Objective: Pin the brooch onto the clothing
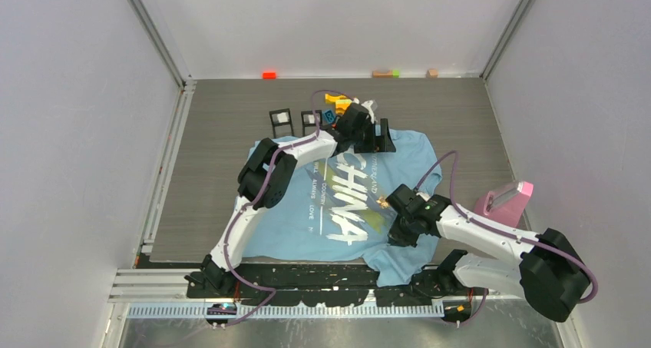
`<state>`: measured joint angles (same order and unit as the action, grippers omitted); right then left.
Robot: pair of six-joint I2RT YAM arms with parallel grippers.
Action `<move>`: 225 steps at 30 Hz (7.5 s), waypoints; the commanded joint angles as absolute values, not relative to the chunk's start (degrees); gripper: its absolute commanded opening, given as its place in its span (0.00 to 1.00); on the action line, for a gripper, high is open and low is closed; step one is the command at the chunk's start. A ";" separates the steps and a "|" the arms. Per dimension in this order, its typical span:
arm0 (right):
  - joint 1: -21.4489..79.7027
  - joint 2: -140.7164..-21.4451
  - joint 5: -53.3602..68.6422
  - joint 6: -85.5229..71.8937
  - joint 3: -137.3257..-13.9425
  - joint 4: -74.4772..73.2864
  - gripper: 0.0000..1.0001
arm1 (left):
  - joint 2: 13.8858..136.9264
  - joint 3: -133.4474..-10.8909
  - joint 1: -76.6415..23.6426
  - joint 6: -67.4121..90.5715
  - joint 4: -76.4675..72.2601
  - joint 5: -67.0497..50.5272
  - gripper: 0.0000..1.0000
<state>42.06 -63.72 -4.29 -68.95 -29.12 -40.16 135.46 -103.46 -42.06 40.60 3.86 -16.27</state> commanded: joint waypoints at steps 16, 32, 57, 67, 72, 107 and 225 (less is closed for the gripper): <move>43.54 -56.40 9.21 -69.97 -24.71 -55.87 0.01 | 149.13 -120.88 -35.31 36.43 10.79 -14.14 0.84; 31.37 -75.32 -6.15 -53.92 -47.00 -50.37 0.62 | 122.40 -96.70 -36.52 29.89 -0.90 -22.52 0.93; 12.25 -80.37 -8.84 -45.87 -38.14 -35.60 0.53 | 110.02 -63.94 -45.18 40.82 -11.48 -16.85 0.83; 8.55 -79.59 -10.55 -46.57 -36.14 -35.79 0.53 | 105.11 -57.83 -45.25 38.78 -5.15 -9.96 0.85; 7.89 -78.65 -13.12 -46.55 -36.87 -37.65 0.54 | 105.32 -59.59 -45.35 37.88 -1.85 -8.23 0.86; 5.10 -67.93 -9.75 -43.76 -38.14 -38.95 0.59 | 108.48 -63.77 -52.50 51.27 -15.79 -18.05 0.65; 5.05 -28.96 -9.65 -22.95 -47.74 -28.27 0.89 | 34.82 -50.54 -7.22 11.57 34.49 14.85 1.00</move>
